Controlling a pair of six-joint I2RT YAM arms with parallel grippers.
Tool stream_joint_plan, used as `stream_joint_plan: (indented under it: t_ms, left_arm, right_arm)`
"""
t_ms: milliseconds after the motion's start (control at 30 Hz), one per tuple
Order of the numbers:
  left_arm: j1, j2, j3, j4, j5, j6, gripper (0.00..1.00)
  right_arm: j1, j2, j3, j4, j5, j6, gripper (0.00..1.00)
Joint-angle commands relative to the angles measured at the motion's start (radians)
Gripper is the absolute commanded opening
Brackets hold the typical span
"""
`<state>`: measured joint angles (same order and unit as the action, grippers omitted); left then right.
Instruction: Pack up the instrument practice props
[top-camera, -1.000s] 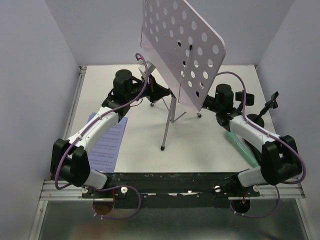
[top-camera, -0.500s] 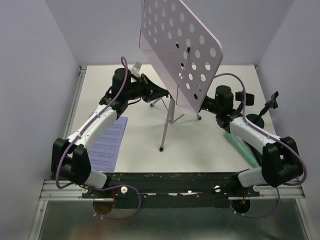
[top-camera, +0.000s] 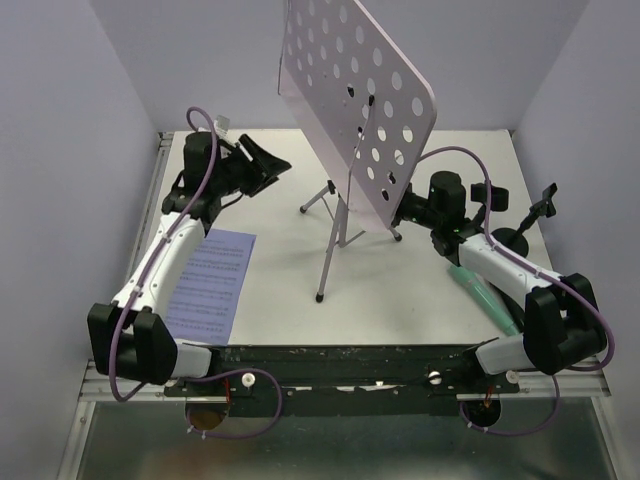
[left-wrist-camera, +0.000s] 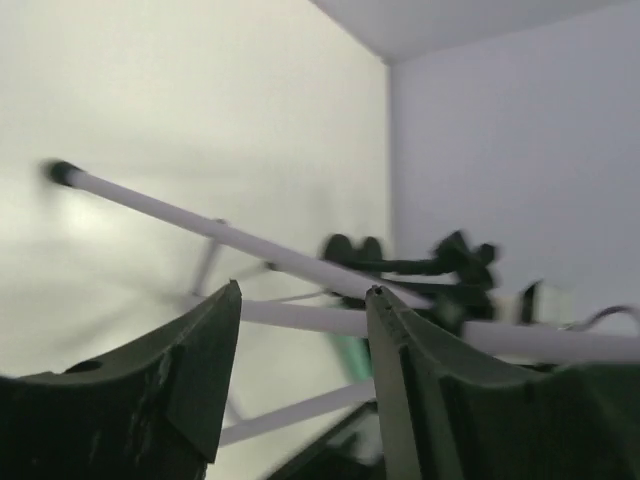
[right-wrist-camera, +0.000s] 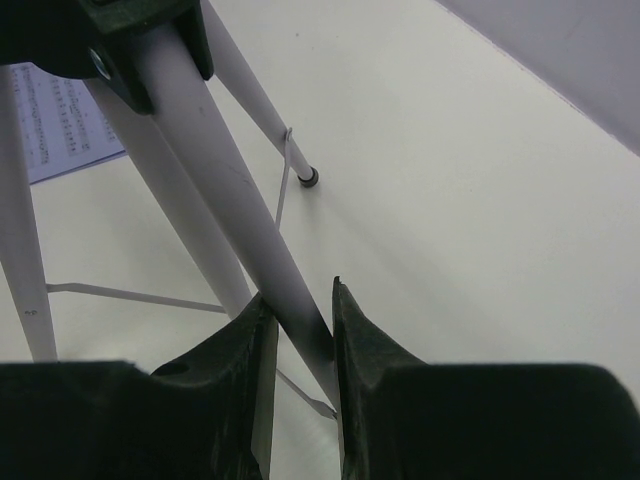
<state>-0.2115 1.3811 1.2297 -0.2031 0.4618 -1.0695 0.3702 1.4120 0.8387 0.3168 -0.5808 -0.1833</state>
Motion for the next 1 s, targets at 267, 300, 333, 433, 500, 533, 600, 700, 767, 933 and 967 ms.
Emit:
stream_joint_plan:
  t_ms: [267,300,333,433,500,533,600,700,767,933,967]
  left_arm:
    - [-0.212,-0.517,-0.518,0.473,0.009,1.707,0.82]
    - [-0.226,-0.501,-0.501,0.481,0.009,1.743,0.83]
    - [-0.241,-0.47,-0.46,0.461,-0.005,1.76,0.99]
    - [-0.266,-0.349,-0.295,0.357,0.0,1.783,0.99]
    - [-0.273,-0.306,-0.266,0.362,0.049,1.835,0.97]
    - [-0.273,-0.294,-0.269,0.384,0.085,1.871,0.92]
    - [-0.281,-0.271,-0.253,0.335,0.161,1.972,0.76]
    - [-0.301,-0.241,-0.213,0.222,0.222,2.092,0.6]
    - [-0.305,-0.232,-0.213,0.177,0.251,2.157,0.6]
    - [-0.338,-0.206,-0.225,0.192,0.279,2.229,0.6]
    - [-0.339,-0.194,-0.223,0.194,0.278,2.231,0.59]
  right_arm:
    - [-0.001,0.025,-0.073,-0.245,-0.031,0.081,0.01]
    - [-0.001,0.018,-0.078,-0.245,-0.031,0.082,0.01]
    - [-0.001,0.013,-0.084,-0.242,-0.031,0.081,0.01]
    - [-0.001,-0.004,-0.105,-0.228,-0.021,0.091,0.02]
    - [-0.001,-0.013,-0.116,-0.223,-0.017,0.097,0.03]
    - [-0.001,-0.018,-0.121,-0.222,-0.017,0.099,0.03]
    - [-0.001,-0.021,-0.124,-0.222,-0.017,0.104,0.02]
    - [-0.001,-0.015,-0.119,-0.226,-0.019,0.102,0.02]
    - [-0.001,-0.013,-0.116,-0.225,-0.019,0.1,0.02]
    - [-0.001,-0.007,-0.113,-0.22,-0.017,0.096,0.02]
    - [-0.001,-0.005,-0.112,-0.22,-0.014,0.096,0.02]
